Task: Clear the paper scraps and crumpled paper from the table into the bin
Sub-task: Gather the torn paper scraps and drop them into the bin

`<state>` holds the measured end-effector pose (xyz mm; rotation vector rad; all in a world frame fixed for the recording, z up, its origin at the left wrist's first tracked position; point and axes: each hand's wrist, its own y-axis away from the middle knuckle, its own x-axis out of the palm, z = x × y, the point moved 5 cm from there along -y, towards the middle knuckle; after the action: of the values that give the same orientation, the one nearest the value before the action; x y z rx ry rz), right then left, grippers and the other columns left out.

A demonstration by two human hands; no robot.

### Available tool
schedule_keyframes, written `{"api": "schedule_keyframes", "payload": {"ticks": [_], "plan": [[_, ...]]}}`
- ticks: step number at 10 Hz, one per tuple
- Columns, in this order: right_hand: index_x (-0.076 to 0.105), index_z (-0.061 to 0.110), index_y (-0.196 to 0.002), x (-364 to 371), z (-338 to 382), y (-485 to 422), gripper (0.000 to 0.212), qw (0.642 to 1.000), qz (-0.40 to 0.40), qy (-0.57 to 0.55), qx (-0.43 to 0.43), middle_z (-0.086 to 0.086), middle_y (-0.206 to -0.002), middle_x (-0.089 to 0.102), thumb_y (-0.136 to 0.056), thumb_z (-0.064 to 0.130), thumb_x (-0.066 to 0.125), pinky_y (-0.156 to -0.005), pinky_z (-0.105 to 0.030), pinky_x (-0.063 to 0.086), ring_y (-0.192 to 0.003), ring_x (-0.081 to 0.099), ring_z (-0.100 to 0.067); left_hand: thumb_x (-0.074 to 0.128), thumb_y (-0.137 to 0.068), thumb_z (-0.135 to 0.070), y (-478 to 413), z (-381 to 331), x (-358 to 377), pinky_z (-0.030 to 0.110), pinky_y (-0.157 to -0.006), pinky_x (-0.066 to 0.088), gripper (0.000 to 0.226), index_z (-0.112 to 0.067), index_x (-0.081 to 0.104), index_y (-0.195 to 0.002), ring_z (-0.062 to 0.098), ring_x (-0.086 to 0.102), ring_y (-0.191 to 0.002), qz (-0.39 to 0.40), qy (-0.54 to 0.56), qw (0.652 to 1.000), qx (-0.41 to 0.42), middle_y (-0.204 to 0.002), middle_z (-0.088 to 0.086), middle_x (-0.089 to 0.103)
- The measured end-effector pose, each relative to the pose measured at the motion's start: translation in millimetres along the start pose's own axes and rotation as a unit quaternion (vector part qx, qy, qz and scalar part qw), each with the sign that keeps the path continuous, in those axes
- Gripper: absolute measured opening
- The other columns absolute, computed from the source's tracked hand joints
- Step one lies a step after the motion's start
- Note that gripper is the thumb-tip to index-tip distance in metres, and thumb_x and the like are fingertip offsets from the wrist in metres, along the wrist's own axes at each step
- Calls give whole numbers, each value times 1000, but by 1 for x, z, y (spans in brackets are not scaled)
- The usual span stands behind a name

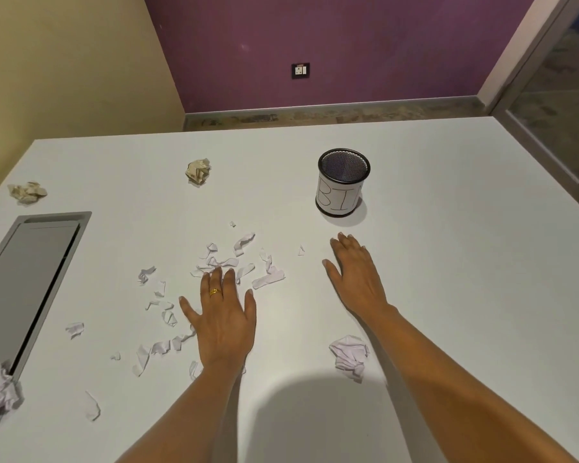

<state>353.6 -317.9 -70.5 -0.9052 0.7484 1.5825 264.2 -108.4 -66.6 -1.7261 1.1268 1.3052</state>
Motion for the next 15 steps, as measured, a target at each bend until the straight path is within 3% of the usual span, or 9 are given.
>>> {"api": "schedule_keyframes", "payload": {"ticks": [3,5,7,9,11,12,13,14,15], "plan": [[33,14,-143,6,0,0,49,997,-41,69,-7,-4,-154,29,-99,33,36,-120,-35,10,-145,21,-17,44,-94,-27,2,-3,-6,59,-113,2,42,-14,42,-133,22,33,-138,-40,19,998,45,-144,9,42],[34,15,-143,6,-1,1,48,996,-50,71,-5,-3,-154,30,-98,34,36,-120,-33,10,-144,22,-16,51,-90,-19,-5,-25,-16,54,-111,-2,42,-13,46,-132,28,33,-138,-47,-18,991,127,-146,11,41],[34,15,-143,5,0,0,49,996,-50,70,-2,-3,-153,31,-98,34,36,-119,-34,12,-144,23,-16,35,-97,-19,-40,-43,-4,45,-117,-2,49,-23,24,-144,16,16,-144,86,-35,972,217,-155,1,21],[35,15,-142,5,1,1,48,996,-52,68,-4,-3,-153,32,-98,34,36,-120,-35,13,-144,23,-17,29,-100,-18,-49,-48,-1,40,-117,11,40,-27,39,-138,23,21,-143,130,-25,950,282,-155,3,22],[34,16,-143,4,0,2,48,996,-51,69,-1,-2,-153,31,-98,33,36,-120,-35,13,-144,23,-16,37,-97,-11,-44,-59,-5,33,-95,42,37,-22,50,-130,23,43,-130,144,-28,950,276,-143,8,44],[34,15,-142,5,1,1,48,996,-50,67,-1,-2,-153,32,-97,33,36,-120,-35,13,-144,23,-16,42,-92,-8,-39,-64,-7,28,-82,43,29,-15,61,-113,25,56,-116,133,-50,947,288,-124,4,60],[34,15,-142,5,1,1,49,997,-51,64,0,-3,-153,32,-97,33,36,-120,-35,13,-144,23,-16,48,-84,-1,-37,-69,-7,27,-79,44,26,-14,69,-92,21,63,-101,154,-47,939,303,-105,-2,69],[34,15,-142,5,0,1,49,997,-51,65,-1,-3,-153,32,-97,33,36,-120,-35,14,-144,23,-16,48,-79,2,-40,-75,-11,34,-91,45,30,-16,71,-85,20,64,-99,161,-43,935,313,-103,0,71],[34,15,-142,5,0,1,49,997,-52,64,1,-2,-153,32,-97,34,36,-120,-35,13,-143,23,-16,51,-78,1,-55,-92,-26,29,-84,44,28,-16,73,-80,24,66,-89,122,-7,939,323,-91,5,74]]}}
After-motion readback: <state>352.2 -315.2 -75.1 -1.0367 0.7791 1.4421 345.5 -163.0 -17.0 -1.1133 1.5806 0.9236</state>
